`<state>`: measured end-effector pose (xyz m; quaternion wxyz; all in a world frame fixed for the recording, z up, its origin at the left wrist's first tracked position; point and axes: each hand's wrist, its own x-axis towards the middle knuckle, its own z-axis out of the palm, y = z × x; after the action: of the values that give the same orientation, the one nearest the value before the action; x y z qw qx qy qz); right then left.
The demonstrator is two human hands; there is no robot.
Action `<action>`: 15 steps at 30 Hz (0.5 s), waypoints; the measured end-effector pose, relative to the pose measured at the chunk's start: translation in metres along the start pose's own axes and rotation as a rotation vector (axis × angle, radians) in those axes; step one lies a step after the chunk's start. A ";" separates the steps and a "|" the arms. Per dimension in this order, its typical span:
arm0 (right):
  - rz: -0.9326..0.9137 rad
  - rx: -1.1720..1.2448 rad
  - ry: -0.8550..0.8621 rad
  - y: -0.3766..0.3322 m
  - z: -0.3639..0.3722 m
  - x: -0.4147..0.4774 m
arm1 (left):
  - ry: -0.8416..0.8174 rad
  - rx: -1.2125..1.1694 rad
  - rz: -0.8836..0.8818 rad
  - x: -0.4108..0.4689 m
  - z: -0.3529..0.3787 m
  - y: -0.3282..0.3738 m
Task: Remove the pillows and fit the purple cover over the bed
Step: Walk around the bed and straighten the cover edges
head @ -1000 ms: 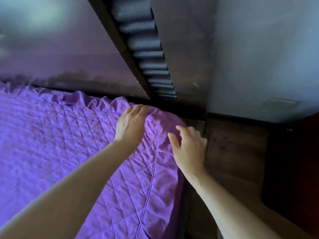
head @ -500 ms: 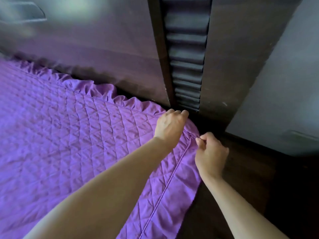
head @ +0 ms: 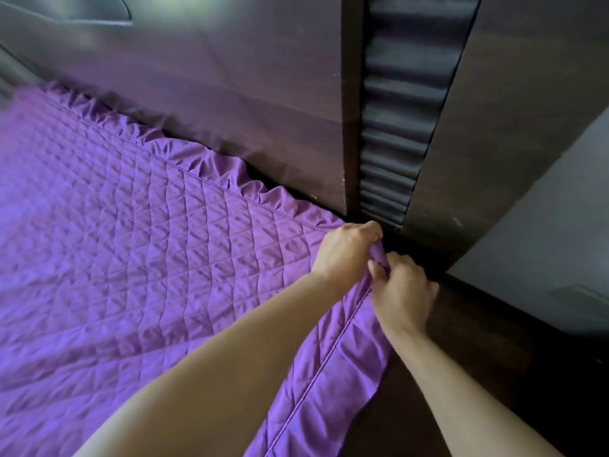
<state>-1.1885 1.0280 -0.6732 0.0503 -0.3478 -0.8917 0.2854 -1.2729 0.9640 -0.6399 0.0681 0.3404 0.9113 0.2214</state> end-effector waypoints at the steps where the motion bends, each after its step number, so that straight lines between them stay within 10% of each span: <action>1: 0.029 0.045 0.034 0.005 0.001 0.004 | -0.016 -0.003 0.002 0.000 0.001 0.003; 7: 0.233 0.191 -0.041 0.001 0.006 0.010 | -0.021 -0.001 0.138 -0.027 0.008 -0.026; 10: 0.194 0.149 -0.039 -0.002 -0.001 0.010 | 0.036 0.219 -0.287 -0.053 0.001 -0.064; 15: -0.505 -0.295 0.033 -0.005 0.006 -0.022 | -0.331 0.160 -0.500 -0.070 0.005 -0.088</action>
<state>-1.1760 1.0079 -0.6731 0.0829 -0.1229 -0.9810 0.1254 -1.2704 0.8610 -0.6861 0.2410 0.1415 0.9578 0.0669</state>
